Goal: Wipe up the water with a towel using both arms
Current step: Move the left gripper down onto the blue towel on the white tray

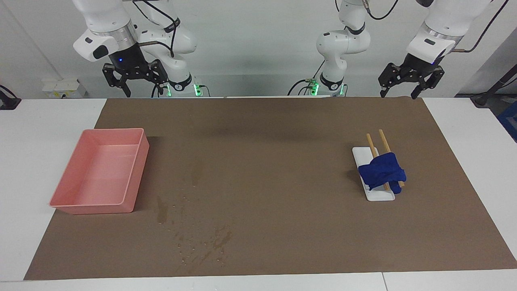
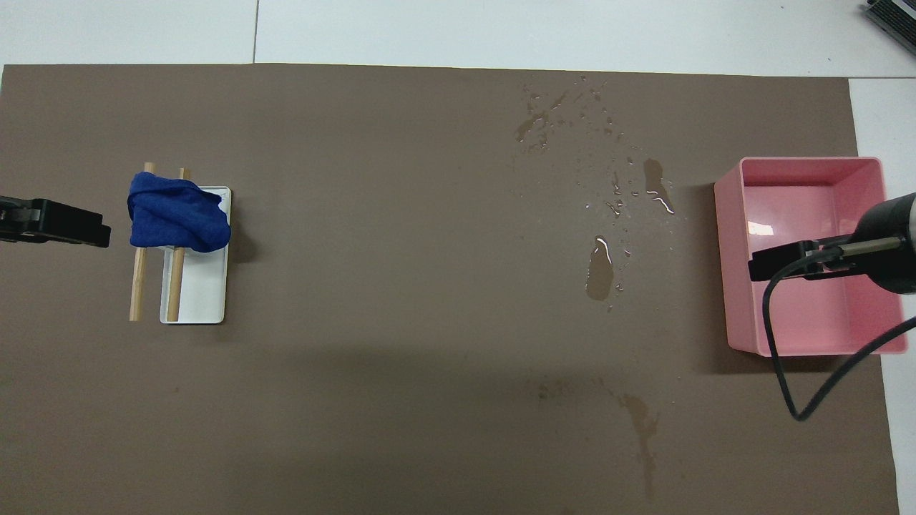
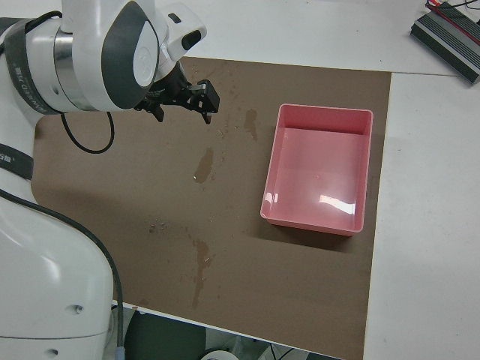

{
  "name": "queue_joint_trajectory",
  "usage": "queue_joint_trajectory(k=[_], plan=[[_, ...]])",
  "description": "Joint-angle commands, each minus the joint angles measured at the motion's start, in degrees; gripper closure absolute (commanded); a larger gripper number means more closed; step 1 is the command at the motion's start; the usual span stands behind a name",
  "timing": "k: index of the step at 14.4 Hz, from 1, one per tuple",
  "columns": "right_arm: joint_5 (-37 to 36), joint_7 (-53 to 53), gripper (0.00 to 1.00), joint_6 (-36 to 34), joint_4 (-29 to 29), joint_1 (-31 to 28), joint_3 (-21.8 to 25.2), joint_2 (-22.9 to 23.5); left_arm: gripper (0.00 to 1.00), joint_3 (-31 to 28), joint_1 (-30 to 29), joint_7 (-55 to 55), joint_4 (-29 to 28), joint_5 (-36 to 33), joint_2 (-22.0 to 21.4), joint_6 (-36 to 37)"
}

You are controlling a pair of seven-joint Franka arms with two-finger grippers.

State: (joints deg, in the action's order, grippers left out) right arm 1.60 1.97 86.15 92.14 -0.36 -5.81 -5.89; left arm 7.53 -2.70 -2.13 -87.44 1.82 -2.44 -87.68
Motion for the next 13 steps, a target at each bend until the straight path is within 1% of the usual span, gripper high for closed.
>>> queue_joint_trajectory(k=[1,2,5,6,8,10,11,13], plan=[[0.07,-1.53,0.0,-0.63,0.58,-0.52,-0.25,-0.87,0.0,-0.59,-0.55,0.29,-12.18,-0.5,-4.84,-12.19],[0.07,-1.53,0.0,-0.63,0.58,-0.52,-0.25,-0.87,0.0,-0.59,-1.51,0.29,-15.88,-0.5,-5.03,-17.73],[0.07,-1.53,0.0,-0.63,0.58,-0.52,-0.34,-0.87,0.0,-0.59,-5.28,-1.9,-21.96,-0.5,-2.58,-31.01],[0.07,-1.53,0.0,-0.63,0.58,-0.52,-0.34,-0.87,0.05,-0.59,-6.43,-2.35,-23.29,-0.5,-1.26,-35.15],[0.07,-1.53,0.0,-0.63,0.58,-0.52,-0.34,-0.87,0.18,-0.59,-7.49,-2.96,-23.83,-0.5,3.12,-41.4],[0.07,-1.53,0.0,-0.63,0.58,-0.43,-0.34,-0.87,0.24,-0.59,-7.5,-2.79,-25.05,-0.5,6.73,-48.51],[0.07,-1.53,0.0,-0.63,0.58,-0.52,-0.34,-0.87,0.28,-0.59,-7.5,-2.62,-25.32,-0.42,7.88,-50.37],[0.07,-1.53,0.0,-0.63,0.58,-0.43,-0.34,-0.87,0.3,-0.5,-7.41,-1.48,-27.07,0.2,8.33,-50.92]])
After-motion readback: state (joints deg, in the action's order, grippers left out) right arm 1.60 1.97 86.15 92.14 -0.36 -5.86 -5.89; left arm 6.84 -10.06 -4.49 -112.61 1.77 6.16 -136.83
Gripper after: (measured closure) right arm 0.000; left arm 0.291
